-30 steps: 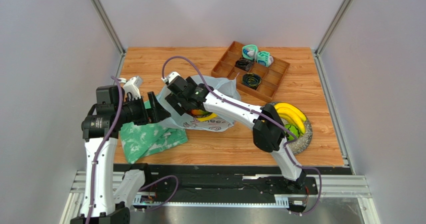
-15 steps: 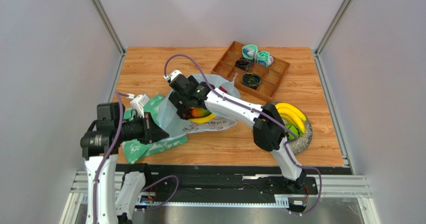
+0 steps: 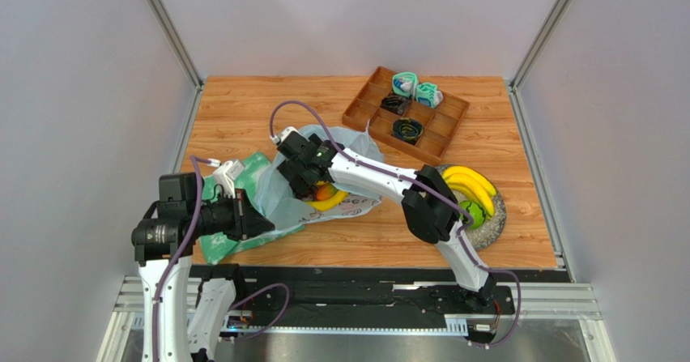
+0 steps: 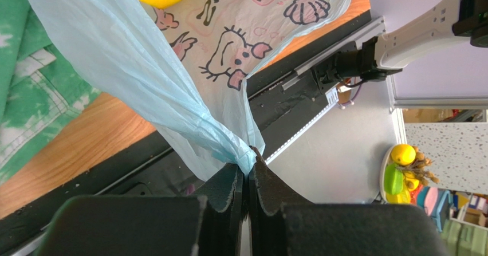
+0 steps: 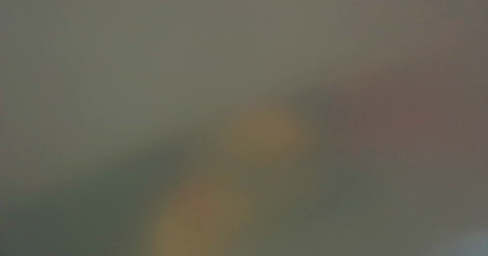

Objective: Take the fake fruits out of the plastic bag
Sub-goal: Take out the fake fruit from the plastic bag, then place the fake fruit on the plate.

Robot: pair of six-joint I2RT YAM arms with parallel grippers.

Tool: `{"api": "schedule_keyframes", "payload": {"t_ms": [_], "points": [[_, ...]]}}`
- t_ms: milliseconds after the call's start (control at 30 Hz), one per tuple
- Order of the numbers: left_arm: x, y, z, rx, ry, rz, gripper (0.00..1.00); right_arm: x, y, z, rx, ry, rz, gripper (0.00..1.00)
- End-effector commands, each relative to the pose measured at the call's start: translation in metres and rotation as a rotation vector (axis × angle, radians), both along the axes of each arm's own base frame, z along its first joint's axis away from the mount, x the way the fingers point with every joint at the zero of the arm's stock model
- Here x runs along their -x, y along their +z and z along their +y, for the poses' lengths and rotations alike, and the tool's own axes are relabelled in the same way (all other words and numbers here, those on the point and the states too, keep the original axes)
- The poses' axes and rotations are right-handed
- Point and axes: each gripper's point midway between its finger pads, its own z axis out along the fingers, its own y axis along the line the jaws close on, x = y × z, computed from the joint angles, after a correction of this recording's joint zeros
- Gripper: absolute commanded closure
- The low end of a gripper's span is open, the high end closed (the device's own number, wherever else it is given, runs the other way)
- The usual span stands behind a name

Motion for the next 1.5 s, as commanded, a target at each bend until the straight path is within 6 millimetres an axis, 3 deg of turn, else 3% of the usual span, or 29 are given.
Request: {"api": "schedule_keyframes", "payload": {"t_ms": [0,133,200,233,333,400,467,500,567,633,700,733,800,833,933,967,1033,1067,1100,1167,1200,1233,1333,1467], "points": [[0.009,0.001,-0.004,0.031,-0.004,0.025,0.93,-0.005,-0.006,-0.003,0.027,-0.021,-0.022,0.06],[0.013,0.002,-0.004,0.023,-0.006,0.01,0.97,-0.007,-0.017,0.0,0.048,-0.007,-0.022,0.1],[0.012,0.002,-0.003,0.019,-0.002,0.01,0.98,-0.006,-0.019,-0.001,0.063,0.003,-0.025,0.21],[0.011,0.002,-0.003,0.022,-0.001,0.014,0.98,-0.006,-0.016,-0.002,0.064,0.01,-0.03,0.36],[0.005,0.002,-0.004,0.03,0.0,0.0,0.98,-0.007,0.003,-0.003,0.053,0.052,-0.054,0.55],[-0.005,-0.002,-0.002,0.028,0.015,-0.012,0.98,-0.007,0.031,-0.003,0.012,0.086,-0.08,0.58],[-0.012,-0.004,-0.002,0.04,0.027,-0.009,0.99,-0.001,0.057,-0.002,-0.03,0.138,-0.082,0.7],[-0.018,-0.007,-0.003,0.046,0.026,-0.02,0.99,0.006,0.084,-0.002,-0.08,0.176,-0.096,0.73],[-0.025,-0.009,-0.003,0.06,0.037,-0.015,0.99,0.02,0.106,-0.003,-0.129,0.233,-0.069,0.78],[-0.036,-0.011,-0.003,0.074,0.044,-0.026,1.0,0.045,0.136,-0.006,-0.208,0.318,-0.032,0.9],[-0.048,-0.009,-0.003,0.082,0.054,-0.046,1.0,0.071,0.15,-0.005,-0.272,0.415,0.031,0.94],[-0.053,-0.007,-0.002,0.082,0.059,-0.058,1.0,0.083,0.168,-0.014,-0.296,0.45,0.025,0.94],[-0.066,-0.003,0.0,0.077,0.074,-0.084,1.0,0.096,0.178,-0.023,-0.308,0.487,0.036,0.94],[-0.071,-0.002,0.001,0.074,0.084,-0.089,1.0,0.102,0.196,-0.037,-0.312,0.506,-0.001,0.93],[-0.086,0.001,0.004,0.071,0.103,-0.107,1.0,0.108,0.202,-0.073,-0.267,0.514,-0.018,0.92],[-0.09,0.001,0.006,0.064,0.115,-0.112,1.0,0.107,0.219,-0.097,-0.28,0.487,-0.051,0.92],[-0.097,0.003,0.008,0.056,0.122,-0.138,1.0,0.105,0.206,-0.133,-0.23,0.427,-0.016,0.91],[-0.1,0.004,0.009,0.049,0.128,-0.148,1.0,0.093,0.214,-0.166,-0.233,0.347,-0.05,0.91],[-0.103,0.003,0.01,0.044,0.129,-0.146,1.0,0.089,0.197,-0.186,-0.202,0.298,-0.016,0.91],[-0.107,0.003,0.013,0.035,0.136,-0.147,1.0,0.073,0.188,-0.235,-0.163,0.189,-0.021,0.9],[-0.111,0.002,0.016,0.03,0.144,-0.142,1.0,0.069,0.179,-0.249,-0.126,0.176,-0.019,0.89],[-0.112,0.002,0.017,0.027,0.147,-0.139,1.0,0.067,0.157,-0.263,-0.067,0.161,0.015,0.89],[-0.115,0.005,0.019,0.014,0.145,-0.144,1.0,0.06,0.115,-0.284,0.041,0.209,0.089,0.88],[-0.112,0.0,0.019,0.009,0.142,-0.121,1.0,0.047,0.068,-0.286,0.146,0.273,0.193,0.89]]}}
